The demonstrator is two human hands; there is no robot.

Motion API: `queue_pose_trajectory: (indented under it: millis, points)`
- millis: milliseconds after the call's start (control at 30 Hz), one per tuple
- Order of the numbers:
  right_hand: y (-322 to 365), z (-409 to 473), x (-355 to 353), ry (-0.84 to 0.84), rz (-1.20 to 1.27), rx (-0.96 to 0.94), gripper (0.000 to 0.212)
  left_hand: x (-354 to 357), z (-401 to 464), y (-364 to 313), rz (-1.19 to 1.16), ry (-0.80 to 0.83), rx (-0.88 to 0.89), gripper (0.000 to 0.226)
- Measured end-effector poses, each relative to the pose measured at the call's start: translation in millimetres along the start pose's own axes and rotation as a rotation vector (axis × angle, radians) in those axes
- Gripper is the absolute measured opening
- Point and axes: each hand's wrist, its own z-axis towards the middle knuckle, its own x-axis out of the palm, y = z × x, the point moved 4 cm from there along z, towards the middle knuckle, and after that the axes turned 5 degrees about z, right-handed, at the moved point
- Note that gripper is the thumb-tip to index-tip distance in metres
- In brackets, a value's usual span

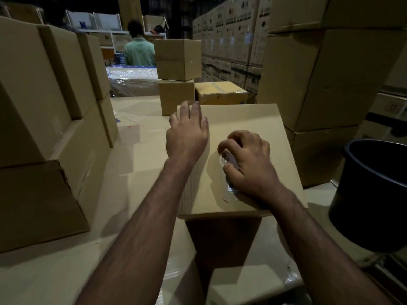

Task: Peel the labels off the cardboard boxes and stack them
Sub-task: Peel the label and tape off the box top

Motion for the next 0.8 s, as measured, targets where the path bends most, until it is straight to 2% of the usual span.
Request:
queue_pose_trajectory:
  millis: [367, 600, 800]
  points:
    - [-0.7, -2.6, -0.8, -0.024, 0.028, -0.009, 0.034, -3.3, -2.7, -1.3, -0.007, -0.002, 0.010, 0.052]
    - [1.5, -4.8, -2.5, -0.038, 0.052, 0.000, 0.050, -5.5, -4.5, -1.3, -0.003, 0.000, 0.007, 0.051]
    - [-1.2, -5.4, -3.5, -0.087, 0.100, -0.011, 0.025, -3.5, -3.6, -0.5, -0.012, -0.002, -0.006, 0.052]
